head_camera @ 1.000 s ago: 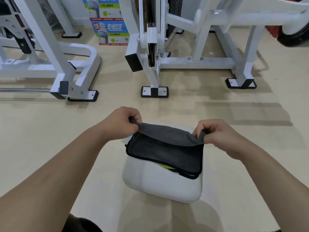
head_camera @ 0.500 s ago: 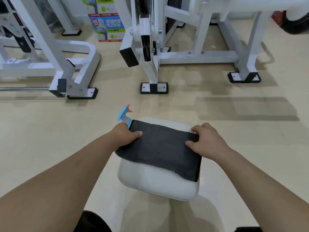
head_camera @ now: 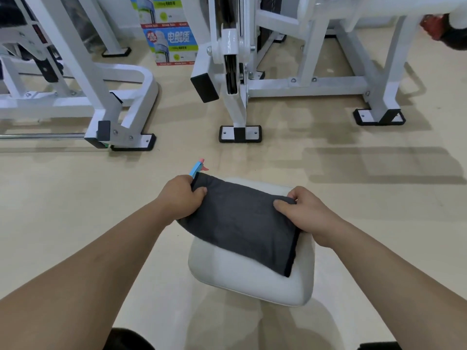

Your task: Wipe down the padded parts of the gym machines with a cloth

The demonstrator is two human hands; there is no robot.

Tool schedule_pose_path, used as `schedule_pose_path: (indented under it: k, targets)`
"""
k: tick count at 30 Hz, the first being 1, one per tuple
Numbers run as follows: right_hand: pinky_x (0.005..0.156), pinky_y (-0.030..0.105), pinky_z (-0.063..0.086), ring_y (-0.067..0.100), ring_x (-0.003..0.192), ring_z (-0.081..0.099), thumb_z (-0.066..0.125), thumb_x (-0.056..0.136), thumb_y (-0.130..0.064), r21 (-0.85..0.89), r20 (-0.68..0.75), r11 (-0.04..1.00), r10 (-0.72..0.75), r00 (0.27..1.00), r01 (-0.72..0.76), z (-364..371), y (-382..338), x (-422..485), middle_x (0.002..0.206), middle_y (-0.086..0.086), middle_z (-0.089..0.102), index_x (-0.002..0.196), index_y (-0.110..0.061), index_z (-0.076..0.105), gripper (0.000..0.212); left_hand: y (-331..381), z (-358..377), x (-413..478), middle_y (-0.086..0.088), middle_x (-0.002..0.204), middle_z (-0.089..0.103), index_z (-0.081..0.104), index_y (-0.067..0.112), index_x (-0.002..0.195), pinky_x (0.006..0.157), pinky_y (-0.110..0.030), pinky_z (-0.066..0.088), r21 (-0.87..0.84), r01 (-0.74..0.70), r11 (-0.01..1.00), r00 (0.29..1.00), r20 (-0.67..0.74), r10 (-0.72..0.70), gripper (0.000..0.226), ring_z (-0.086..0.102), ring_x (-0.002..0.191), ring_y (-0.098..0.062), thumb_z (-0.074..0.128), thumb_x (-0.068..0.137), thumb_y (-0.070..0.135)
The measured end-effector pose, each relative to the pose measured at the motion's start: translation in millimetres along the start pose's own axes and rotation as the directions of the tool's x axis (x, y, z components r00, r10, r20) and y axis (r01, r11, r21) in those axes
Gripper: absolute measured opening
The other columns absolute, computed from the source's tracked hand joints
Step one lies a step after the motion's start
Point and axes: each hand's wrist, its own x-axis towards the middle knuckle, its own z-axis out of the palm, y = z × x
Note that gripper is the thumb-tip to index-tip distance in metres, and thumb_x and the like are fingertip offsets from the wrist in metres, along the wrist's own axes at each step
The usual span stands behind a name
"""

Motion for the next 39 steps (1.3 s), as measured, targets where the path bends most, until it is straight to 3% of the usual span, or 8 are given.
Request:
schedule_pose_path:
  k: [7, 10, 14, 17, 23, 32, 35, 39]
  targets:
    - [0.089, 0.039, 0.054, 0.020, 0.097, 0.063, 0.065, 0.095, -0.034, 0.011, -0.235, 0.998, -0.063, 0.970, 0.068, 13.1, -3.4, 7.8, 0.107, -0.002, 0.062, 0.125, -0.020, 0.055, 0.035, 30.1, -36.8, -34.8, -0.010, 0.105, 0.072, 0.058, 0.009, 0.104, 0.067, -0.036, 0.055, -0.400, 0.038, 0.916, 0.993, 0.115, 0.010, 0.033, 0.072, 0.085, -0.026, 0.071, 0.091, 0.037]
    - [0.084, 0.039, 0.054, 0.021, 0.094, 0.066, 0.060, 0.095, -0.036, -0.158, -0.335, 0.960, -0.273, 0.902, 0.232, 10.6, -12.3, 1.9, 0.100, -0.005, 0.066, 0.102, -0.019, 0.065, 0.019, 56.1, -20.2, -45.8, -0.014, 0.103, 0.074, 0.054, 0.016, 0.097, 0.076, -0.042, 0.059, -0.446, 0.006, 0.895, 0.988, 0.143, 0.065, 0.027, 0.073, 0.086, -0.028, 0.071, 0.089, 0.036]
    - [0.057, 0.039, 0.058, 0.034, 0.068, 0.070, 0.045, 0.103, -0.055, 0.225, -0.085, 0.974, 0.031, 0.996, -0.011, -2.3, -28.0, -17.0, 0.080, 0.014, 0.072, 0.094, -0.003, 0.070, 0.059, 88.2, 22.6, -60.3, -0.011, 0.102, 0.070, 0.054, 0.021, 0.107, 0.074, -0.047, 0.064, -0.377, -0.067, 0.924, 0.957, 0.239, 0.167, 0.038, 0.074, 0.092, -0.029, 0.071, 0.088, 0.049]
    - [0.062, 0.045, 0.065, 0.038, 0.070, 0.074, 0.047, 0.098, -0.065, 0.136, 0.005, 0.979, 0.154, 0.988, -0.154, -8.5, -16.0, -20.1, 0.088, 0.020, 0.074, 0.097, -0.001, 0.071, 0.068, 90.0, 40.3, -59.6, -0.006, 0.103, 0.068, 0.054, 0.021, 0.117, 0.069, -0.039, 0.066, -0.299, -0.086, 0.950, 0.907, 0.372, 0.199, 0.043, 0.076, 0.084, -0.023, 0.066, 0.092, 0.055]
    - [0.059, 0.045, 0.065, 0.030, 0.078, 0.073, 0.083, 0.083, -0.020, -0.060, -0.104, 0.998, -0.026, 0.994, 0.020, -1.0, 8.9, -7.6, 0.088, 0.011, 0.066, 0.095, -0.007, 0.063, 0.026, 57.7, 44.9, -36.3, 0.003, 0.113, 0.048, 0.049, 0.026, 0.132, 0.085, -0.030, 0.050, 0.156, -0.336, 0.929, 0.900, 0.345, 0.267, 0.059, 0.056, 0.099, -0.017, 0.078, 0.084, 0.044]
    - [0.054, 0.033, 0.055, 0.022, 0.075, 0.065, 0.077, 0.088, -0.021, -0.139, -0.226, 0.987, -0.110, 0.968, 0.079, 4.8, 9.6, 9.0, 0.080, 0.001, 0.061, 0.090, -0.014, 0.065, 0.014, 56.6, 54.9, -46.8, -0.004, 0.150, 0.027, 0.019, 0.023, 0.159, 0.099, -0.031, 0.051, 0.281, -0.421, 0.863, 0.835, 0.491, 0.248, 0.094, 0.051, 0.124, -0.024, 0.076, 0.087, 0.040]
    - [0.073, 0.041, 0.060, 0.020, 0.081, 0.066, 0.077, 0.086, -0.027, -0.247, -0.237, 0.966, -0.140, 0.961, 0.080, 5.5, 9.4, 12.8, 0.085, -0.001, 0.064, 0.091, -0.020, 0.062, 0.018, 58.9, 62.5, -56.4, -0.007, 0.156, 0.015, 0.001, 0.023, 0.163, 0.101, -0.035, 0.052, 0.352, -0.435, 0.828, 0.824, 0.527, 0.209, 0.108, 0.052, 0.123, -0.028, 0.077, 0.086, 0.037]
    - [0.081, 0.041, 0.058, 0.016, 0.085, 0.064, 0.072, 0.089, -0.032, -0.377, -0.202, 0.923, -0.170, 0.965, 0.084, 7.8, 5.1, 8.8, 0.091, -0.005, 0.064, 0.099, -0.023, 0.057, 0.020, 61.5, 67.9, -59.2, -0.008, 0.140, 0.028, 0.022, 0.022, 0.150, 0.089, -0.040, 0.058, 0.368, -0.414, 0.833, 0.855, 0.472, 0.216, 0.096, 0.058, 0.104, -0.026, 0.084, 0.078, 0.034]
